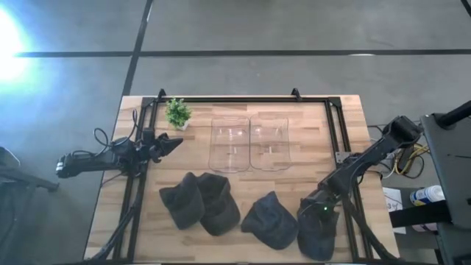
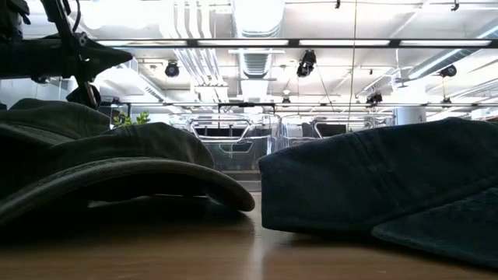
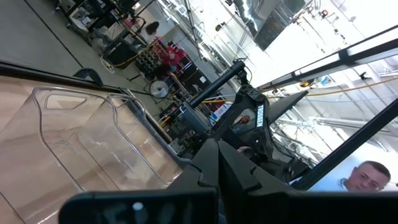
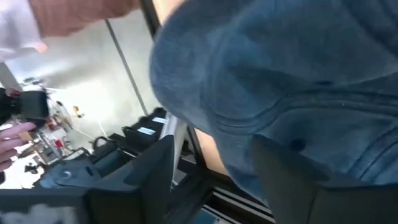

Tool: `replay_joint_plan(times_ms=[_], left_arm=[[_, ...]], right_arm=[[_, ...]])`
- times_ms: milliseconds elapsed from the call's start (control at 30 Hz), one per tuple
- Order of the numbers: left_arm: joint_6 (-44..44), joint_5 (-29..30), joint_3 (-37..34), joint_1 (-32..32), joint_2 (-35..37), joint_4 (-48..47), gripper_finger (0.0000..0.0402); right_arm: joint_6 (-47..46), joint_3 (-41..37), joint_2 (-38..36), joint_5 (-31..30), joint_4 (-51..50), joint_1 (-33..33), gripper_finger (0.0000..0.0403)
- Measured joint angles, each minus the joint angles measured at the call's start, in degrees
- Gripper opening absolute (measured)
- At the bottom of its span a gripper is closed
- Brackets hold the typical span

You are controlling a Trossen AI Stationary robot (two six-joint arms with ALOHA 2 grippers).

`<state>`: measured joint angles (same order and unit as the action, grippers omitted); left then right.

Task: Pick & Place hat
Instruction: Put the right blue cap into the right transparent bin

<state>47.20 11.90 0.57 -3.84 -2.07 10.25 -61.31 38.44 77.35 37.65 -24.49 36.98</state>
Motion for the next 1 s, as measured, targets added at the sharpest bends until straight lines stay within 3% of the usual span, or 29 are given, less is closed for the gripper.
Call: replay_joint_plan(times_ms=[267,667,833,1000], left_arm=[[0.0,0.0,0.0,0.0,0.0,0.1,0.0],[0.0,0.0,0.0,0.0,0.0,0.4,0.0],[0.0,0.0,0.0,0.0,0.0,0.3,0.0],[-0.2,0.0,0.1,0.0,0.0,0.3,0.0]], right_arm=[[3.1,-0.1,6.2,-0.1,0.1,0.9,0.0242],[2.2,0.1,10.3,0.1,5.4,1.3,0.0217],[2.2,-0.3,10.9,0.0,5.4,1.6,0.0151],[2.3,-1.7,10.2,0.1,5.7,1.7,0.0032]])
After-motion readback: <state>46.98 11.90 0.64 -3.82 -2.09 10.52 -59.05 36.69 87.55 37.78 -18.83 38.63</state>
